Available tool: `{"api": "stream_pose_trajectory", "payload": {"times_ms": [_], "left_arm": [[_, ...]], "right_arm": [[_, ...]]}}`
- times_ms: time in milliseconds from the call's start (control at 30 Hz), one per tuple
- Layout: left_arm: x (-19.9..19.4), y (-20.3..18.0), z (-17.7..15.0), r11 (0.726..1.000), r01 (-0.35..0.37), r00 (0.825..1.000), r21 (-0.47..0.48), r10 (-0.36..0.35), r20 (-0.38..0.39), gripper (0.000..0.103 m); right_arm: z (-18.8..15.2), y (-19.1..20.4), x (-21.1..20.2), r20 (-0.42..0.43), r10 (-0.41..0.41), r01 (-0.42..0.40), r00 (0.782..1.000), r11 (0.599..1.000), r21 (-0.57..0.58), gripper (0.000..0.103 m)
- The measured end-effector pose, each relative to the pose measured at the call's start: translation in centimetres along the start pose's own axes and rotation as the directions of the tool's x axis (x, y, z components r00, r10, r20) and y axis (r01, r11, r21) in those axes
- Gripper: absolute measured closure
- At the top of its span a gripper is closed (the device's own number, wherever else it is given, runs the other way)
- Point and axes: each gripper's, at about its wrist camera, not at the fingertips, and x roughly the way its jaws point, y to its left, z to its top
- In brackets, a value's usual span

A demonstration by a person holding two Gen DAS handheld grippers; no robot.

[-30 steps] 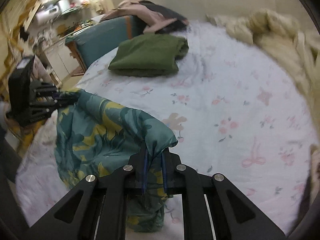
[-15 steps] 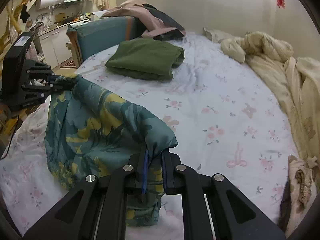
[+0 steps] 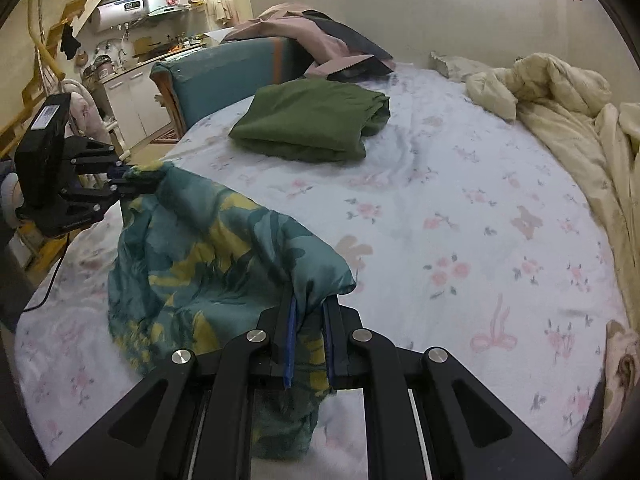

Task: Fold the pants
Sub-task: 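Fold the lifted edge over the shorts with both grippers and lower it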

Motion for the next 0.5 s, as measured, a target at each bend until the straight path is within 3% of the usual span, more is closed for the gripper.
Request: {"api": "stream_pose_trajectory", "payload": {"times_ms": [133,333,500], "left_arm": [[-1.4,-1.6,-0.8,0.996,-0.027,0.999,0.083,0.025,0.02,0.098],[-3.6,-5.1,-3.1,0.977,0.027,1.0,0.209,-0.03,0.009,0.098],[-4.1,-7.9,-5.0,0.956,0.072,0.997,0.286,-0.063,-0.04,0.098]], "right_arm": [[-1.1,1.5,-1.3,-0.007,0.004,-0.005,1.0,0.999,-0.037,0.092],[-3.8,3.5,-2.8,-0.044,0.008,-0.011,0.999,0.998,-0.063,0.092],[-6.9,5.5,-2.3,-0.157,0.015,-0.032,0.987,0.994,-0.103,0.093]]}}
